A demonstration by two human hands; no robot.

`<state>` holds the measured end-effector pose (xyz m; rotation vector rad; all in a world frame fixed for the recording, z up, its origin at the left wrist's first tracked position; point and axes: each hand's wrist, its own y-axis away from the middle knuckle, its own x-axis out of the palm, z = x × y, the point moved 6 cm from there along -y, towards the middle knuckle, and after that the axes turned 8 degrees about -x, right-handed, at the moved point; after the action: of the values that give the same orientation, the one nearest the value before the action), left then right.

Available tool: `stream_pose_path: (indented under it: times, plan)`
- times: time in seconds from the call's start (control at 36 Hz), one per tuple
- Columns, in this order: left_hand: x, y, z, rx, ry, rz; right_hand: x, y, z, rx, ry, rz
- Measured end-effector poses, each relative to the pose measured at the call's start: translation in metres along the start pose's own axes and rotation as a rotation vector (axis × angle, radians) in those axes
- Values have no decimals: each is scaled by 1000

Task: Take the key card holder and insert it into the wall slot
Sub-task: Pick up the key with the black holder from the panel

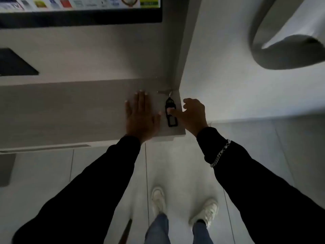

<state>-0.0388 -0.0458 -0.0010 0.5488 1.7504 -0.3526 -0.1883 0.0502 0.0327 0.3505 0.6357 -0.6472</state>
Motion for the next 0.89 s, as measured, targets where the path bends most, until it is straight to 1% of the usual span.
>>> stream_pose_path:
  times: [0.06, 0.17, 0.25, 0.31, 0.39, 0.5, 0.56, 0.72, 0.81, 0.89]
  plan:
    - [-2, -6, 0, -14, -6, 4, 3, -4, 3, 21, 25, -3]
    - [2, -12, -2, 10, -24, 16, 6, -12, 0, 34, 110, 45]
    - [2, -16, -3, 13, -29, -1, -4, -19, -4, 32, 197, 29]
    - [1, -18, -5, 15, -30, -2, -10, -19, -7, 20, 202, 20]
    - [0, -22, -7, 13, -23, -10, -18, -16, -12, 47, 62, 2]
    - [-1, -23, -9, 16, -22, -13, -23, -10, -25, 278, -343, -21]
    - [-2, -22, -10, 36, -17, -2, -27, -5, -26, 325, -440, -4]
    - [-3, -16, -26, 140, 2, 92, -52, 19, -26, 344, -664, 37]
    - [-8, -3, -49, 188, 77, 134, -75, 33, -27, 323, -754, 43]
    - [-22, 15, -86, 240, 187, 127, -103, 50, -28, 277, -840, 65]
